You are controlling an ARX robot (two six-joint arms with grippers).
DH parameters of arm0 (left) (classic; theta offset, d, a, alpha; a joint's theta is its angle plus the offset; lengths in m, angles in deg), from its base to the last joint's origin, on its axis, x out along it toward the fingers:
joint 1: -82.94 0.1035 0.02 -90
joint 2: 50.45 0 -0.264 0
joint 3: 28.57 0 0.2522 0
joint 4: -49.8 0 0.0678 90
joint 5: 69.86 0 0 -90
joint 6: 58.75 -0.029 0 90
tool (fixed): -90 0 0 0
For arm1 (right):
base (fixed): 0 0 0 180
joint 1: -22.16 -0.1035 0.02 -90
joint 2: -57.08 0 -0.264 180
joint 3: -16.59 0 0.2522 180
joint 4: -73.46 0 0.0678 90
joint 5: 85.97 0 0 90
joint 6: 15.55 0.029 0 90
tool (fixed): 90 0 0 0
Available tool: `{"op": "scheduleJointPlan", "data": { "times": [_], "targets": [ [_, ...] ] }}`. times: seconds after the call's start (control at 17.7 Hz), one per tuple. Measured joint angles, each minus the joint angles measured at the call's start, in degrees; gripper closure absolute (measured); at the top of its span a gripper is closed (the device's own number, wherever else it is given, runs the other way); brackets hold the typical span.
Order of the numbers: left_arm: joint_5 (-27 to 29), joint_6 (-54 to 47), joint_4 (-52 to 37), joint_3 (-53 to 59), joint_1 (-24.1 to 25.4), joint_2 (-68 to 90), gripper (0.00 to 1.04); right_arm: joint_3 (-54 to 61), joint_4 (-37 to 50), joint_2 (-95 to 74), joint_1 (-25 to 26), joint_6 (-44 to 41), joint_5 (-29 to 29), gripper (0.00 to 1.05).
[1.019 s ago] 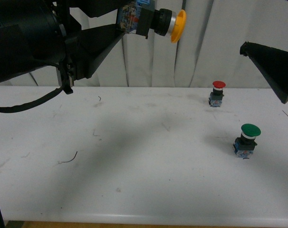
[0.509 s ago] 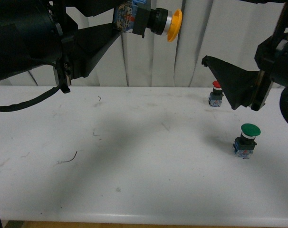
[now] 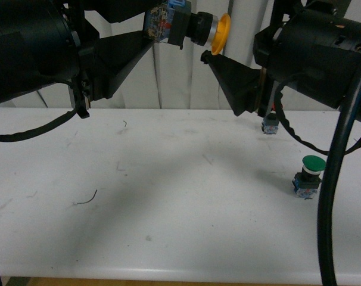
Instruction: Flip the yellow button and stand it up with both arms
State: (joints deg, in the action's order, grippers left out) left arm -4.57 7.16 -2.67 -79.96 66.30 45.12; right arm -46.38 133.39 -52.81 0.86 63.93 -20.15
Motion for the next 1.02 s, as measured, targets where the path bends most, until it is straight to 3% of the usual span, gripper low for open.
{"op": "scheduleJointPlan", "data": {
  "times": [0.23, 0.57, 1.02],
  "targets": [
    [0.0, 0.0, -0.3, 0.3, 0.3, 0.0, 0.71, -0.2, 0.0, -0.3, -1.3, 0.2, 0.2, 0.06],
    [-0.4, 0.2, -1.1, 0.5, 0.6, 0.0, 0.71, -0.2, -0.3, -0.3, -1.1, 0.2, 0.8, 0.67],
    [-1.0, 0.4, -1.1, 0.5, 0.9, 0.0, 0.71, -0.2, -0.3, -0.3, -1.0, 0.2, 1.0, 0.69]
  ]
}}
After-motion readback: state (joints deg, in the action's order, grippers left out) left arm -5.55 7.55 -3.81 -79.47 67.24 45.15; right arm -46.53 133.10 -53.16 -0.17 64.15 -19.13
